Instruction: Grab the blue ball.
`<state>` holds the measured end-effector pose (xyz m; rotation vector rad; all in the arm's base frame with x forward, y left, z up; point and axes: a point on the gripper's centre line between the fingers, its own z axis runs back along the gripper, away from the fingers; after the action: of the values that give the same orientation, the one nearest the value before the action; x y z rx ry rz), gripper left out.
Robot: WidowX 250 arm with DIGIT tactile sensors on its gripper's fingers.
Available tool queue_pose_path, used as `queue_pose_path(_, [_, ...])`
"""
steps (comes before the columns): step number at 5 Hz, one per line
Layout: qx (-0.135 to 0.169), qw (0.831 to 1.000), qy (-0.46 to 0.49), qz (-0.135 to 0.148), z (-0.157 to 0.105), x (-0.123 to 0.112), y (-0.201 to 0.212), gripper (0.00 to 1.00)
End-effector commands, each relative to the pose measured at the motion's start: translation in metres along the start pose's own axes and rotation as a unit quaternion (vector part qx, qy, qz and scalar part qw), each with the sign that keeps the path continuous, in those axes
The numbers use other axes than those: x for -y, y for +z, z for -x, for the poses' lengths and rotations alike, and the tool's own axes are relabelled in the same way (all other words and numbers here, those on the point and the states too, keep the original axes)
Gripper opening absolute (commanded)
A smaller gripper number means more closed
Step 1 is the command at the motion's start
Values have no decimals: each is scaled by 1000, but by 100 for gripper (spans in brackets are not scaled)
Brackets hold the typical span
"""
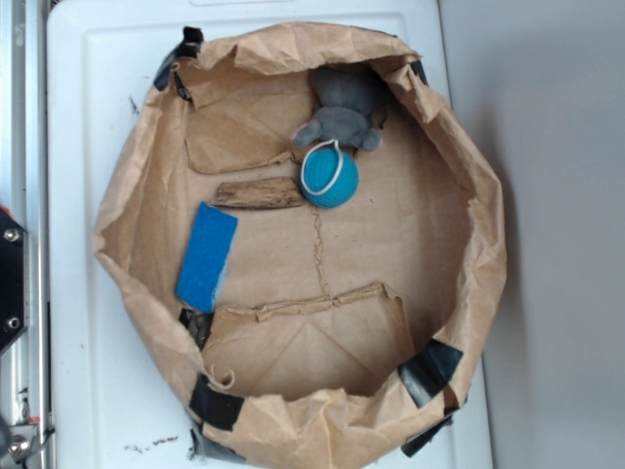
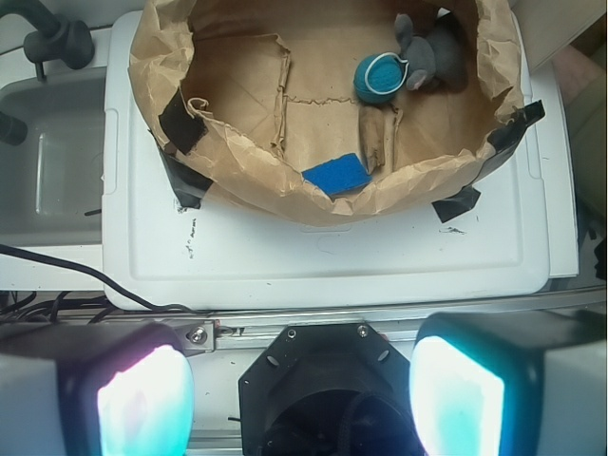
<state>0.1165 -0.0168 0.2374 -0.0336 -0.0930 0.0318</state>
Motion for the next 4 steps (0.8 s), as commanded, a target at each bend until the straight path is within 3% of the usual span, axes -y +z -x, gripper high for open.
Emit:
queue_pose_path(1, [0, 1000, 0, 0, 0, 0, 0, 100])
queue_pose_path(2, [-2, 1000, 29, 5, -50, -21, -9, 100])
queue_pose_path(3, [-4, 993, 117, -21, -94, -30, -32, 100])
queue_pose_path(4, [15, 987, 151, -46, -140, -31, -61, 100])
